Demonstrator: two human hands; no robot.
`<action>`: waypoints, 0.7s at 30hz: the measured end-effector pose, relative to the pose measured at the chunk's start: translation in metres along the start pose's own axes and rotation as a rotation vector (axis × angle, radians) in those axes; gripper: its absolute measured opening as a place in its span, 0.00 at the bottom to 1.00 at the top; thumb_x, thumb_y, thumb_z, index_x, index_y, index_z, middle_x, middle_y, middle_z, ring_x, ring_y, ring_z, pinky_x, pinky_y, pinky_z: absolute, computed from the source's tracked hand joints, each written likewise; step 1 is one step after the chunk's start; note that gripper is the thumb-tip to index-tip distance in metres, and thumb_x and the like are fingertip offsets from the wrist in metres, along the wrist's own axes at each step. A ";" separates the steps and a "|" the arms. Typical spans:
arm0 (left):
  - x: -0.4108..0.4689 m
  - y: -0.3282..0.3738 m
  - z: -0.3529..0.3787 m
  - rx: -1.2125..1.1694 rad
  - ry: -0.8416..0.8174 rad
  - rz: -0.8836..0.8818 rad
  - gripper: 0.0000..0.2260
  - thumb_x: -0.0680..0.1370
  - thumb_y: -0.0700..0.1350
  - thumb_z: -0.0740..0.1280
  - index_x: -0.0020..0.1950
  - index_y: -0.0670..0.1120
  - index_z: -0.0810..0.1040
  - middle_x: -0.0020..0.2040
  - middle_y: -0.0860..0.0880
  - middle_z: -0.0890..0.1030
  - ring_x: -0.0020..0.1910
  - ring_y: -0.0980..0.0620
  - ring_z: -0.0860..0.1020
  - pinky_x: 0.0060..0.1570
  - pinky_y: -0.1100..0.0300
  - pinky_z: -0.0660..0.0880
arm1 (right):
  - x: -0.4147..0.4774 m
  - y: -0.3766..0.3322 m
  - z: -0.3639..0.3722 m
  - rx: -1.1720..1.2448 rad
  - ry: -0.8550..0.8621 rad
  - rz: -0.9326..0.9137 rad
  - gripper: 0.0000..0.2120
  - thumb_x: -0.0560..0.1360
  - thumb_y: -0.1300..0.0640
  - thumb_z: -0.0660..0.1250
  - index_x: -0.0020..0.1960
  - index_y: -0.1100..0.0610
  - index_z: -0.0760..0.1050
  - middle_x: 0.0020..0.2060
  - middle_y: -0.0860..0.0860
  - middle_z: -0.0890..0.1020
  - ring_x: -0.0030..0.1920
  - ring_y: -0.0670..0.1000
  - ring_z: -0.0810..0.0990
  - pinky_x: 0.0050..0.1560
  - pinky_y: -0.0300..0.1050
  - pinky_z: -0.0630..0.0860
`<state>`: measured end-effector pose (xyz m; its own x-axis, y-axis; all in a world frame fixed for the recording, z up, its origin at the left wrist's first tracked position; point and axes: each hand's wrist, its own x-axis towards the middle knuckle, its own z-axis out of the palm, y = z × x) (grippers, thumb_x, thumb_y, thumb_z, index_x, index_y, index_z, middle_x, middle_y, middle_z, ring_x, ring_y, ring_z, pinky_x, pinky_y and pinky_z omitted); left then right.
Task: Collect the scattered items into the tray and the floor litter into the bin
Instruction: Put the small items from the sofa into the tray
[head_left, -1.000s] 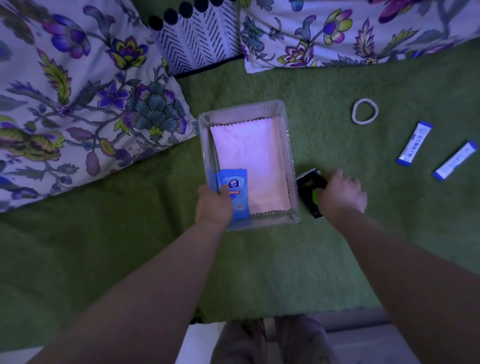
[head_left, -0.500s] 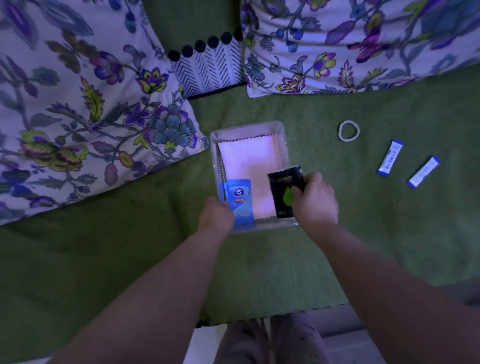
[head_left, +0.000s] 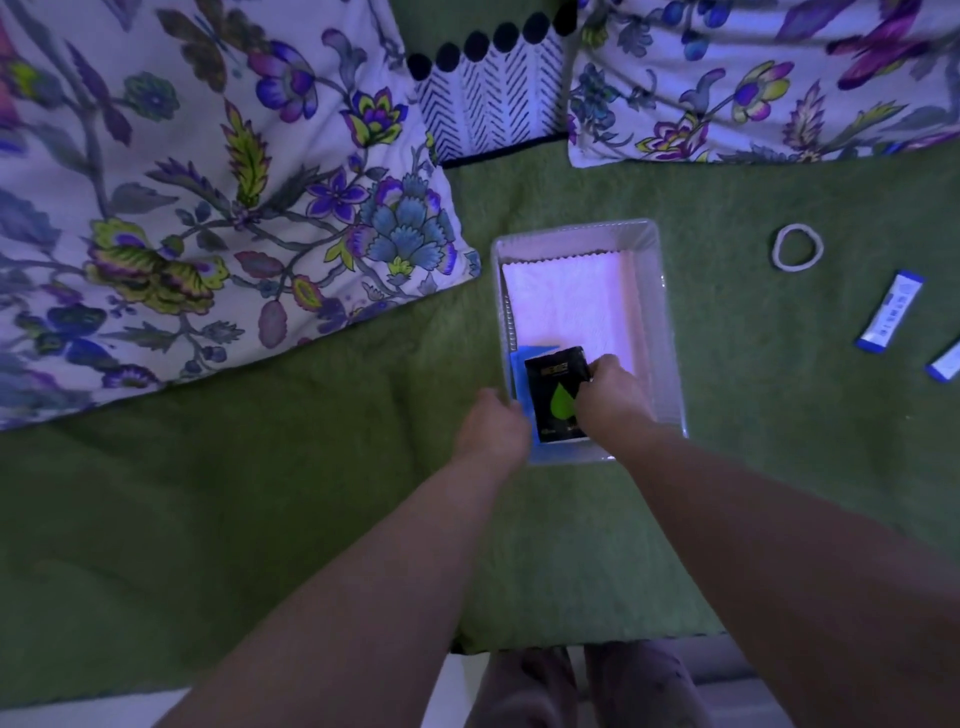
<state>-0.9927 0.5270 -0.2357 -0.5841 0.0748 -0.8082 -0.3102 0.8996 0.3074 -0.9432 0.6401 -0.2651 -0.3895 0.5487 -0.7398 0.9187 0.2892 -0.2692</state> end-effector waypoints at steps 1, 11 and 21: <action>0.001 -0.002 0.000 0.002 -0.007 0.005 0.20 0.83 0.46 0.56 0.74 0.42 0.63 0.70 0.41 0.71 0.67 0.42 0.71 0.63 0.55 0.68 | 0.000 -0.001 0.002 0.010 -0.012 0.001 0.18 0.76 0.63 0.56 0.66 0.58 0.68 0.59 0.59 0.78 0.58 0.60 0.77 0.59 0.54 0.75; -0.005 -0.004 0.003 0.089 -0.052 0.056 0.16 0.79 0.40 0.60 0.67 0.44 0.70 0.62 0.42 0.77 0.59 0.42 0.77 0.57 0.54 0.74 | -0.019 0.036 -0.025 0.027 0.128 -0.017 0.19 0.77 0.62 0.55 0.66 0.51 0.71 0.59 0.53 0.80 0.55 0.58 0.79 0.51 0.45 0.74; -0.036 0.037 0.062 0.070 0.018 0.056 0.25 0.76 0.38 0.63 0.72 0.49 0.62 0.61 0.43 0.78 0.59 0.42 0.77 0.57 0.54 0.73 | -0.008 0.104 -0.085 -0.023 0.238 -0.092 0.21 0.74 0.64 0.57 0.66 0.54 0.72 0.62 0.55 0.75 0.61 0.58 0.74 0.53 0.47 0.72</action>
<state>-0.9368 0.5842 -0.2268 -0.6122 0.1185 -0.7818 -0.2242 0.9221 0.3154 -0.8500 0.7324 -0.2354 -0.4782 0.6877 -0.5462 0.8781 0.3627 -0.3122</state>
